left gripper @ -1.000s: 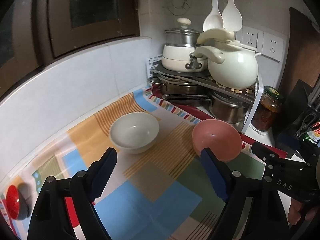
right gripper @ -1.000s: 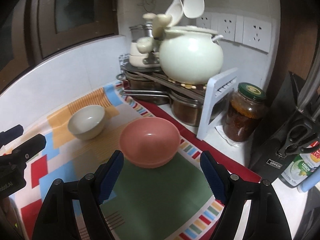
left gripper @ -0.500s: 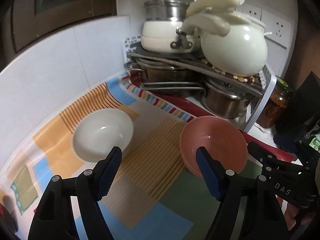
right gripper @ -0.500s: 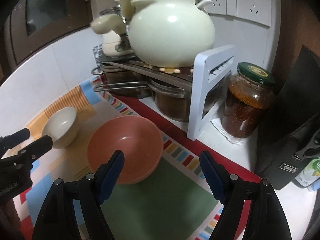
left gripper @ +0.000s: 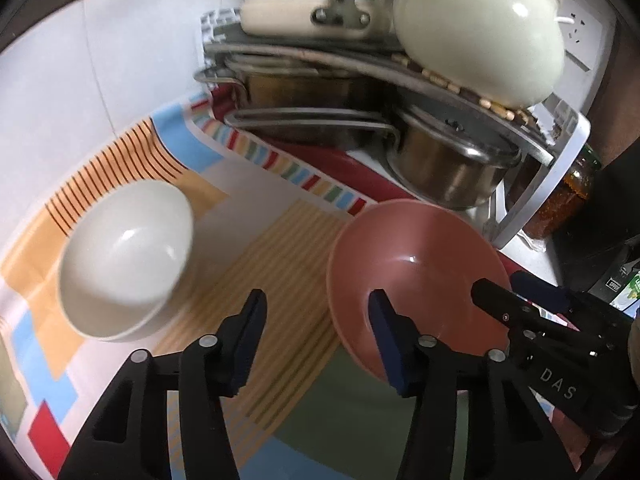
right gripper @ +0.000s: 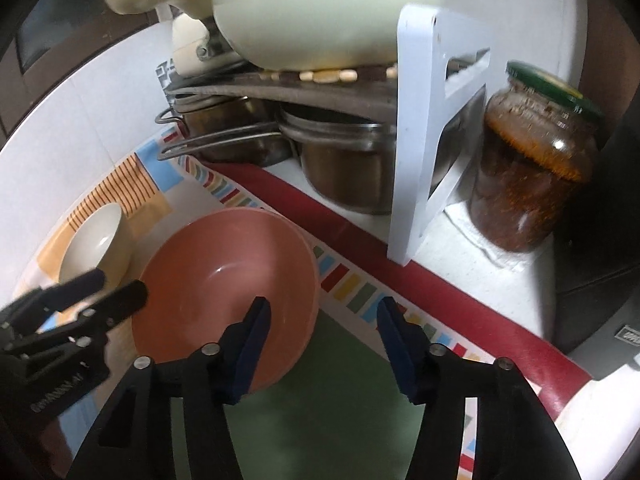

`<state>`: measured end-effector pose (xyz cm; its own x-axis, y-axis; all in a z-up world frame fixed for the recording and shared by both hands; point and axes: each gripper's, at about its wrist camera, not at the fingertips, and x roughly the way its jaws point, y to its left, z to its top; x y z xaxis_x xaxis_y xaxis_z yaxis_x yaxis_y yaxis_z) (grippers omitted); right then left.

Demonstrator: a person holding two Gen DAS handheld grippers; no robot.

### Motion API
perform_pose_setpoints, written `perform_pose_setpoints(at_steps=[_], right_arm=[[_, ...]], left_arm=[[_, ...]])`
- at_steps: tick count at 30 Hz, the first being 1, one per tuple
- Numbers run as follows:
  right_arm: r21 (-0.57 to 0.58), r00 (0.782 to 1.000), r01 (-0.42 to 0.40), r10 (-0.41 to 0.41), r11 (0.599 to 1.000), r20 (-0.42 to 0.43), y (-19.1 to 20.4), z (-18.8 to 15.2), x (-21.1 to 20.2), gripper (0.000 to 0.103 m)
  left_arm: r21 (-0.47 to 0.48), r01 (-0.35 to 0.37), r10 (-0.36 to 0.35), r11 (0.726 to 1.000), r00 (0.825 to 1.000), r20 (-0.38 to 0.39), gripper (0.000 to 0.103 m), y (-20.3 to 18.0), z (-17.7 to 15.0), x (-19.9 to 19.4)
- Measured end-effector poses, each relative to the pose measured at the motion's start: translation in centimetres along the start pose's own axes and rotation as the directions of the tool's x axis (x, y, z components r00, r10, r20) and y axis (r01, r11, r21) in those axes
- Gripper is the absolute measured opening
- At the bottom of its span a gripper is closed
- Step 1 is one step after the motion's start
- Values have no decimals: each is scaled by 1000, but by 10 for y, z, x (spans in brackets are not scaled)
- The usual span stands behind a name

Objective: Organize plates and bowls
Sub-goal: 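Close both grippers on the rim of the pink bowl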

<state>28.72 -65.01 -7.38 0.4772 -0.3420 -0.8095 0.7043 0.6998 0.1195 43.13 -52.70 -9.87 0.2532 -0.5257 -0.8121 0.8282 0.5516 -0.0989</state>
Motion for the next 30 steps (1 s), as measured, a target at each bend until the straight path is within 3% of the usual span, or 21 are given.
perform_pose_setpoints(at_steps=[13,21,30], right_arm=[[21,995,-29,31,999,-90,10,1,23,22],[6,995,-26,27,1000,-96,17,0,21,20],[-25,995,-67,65,997,-80,35,-3,-5,20]], left_arm=[[-53,80,-85,995,992,-97,15,-1,5,30],[-62,54,-59,997,995,-79,14,2,0,17],[-116,28,-31,993,999,-30,14,17,-15,-29]])
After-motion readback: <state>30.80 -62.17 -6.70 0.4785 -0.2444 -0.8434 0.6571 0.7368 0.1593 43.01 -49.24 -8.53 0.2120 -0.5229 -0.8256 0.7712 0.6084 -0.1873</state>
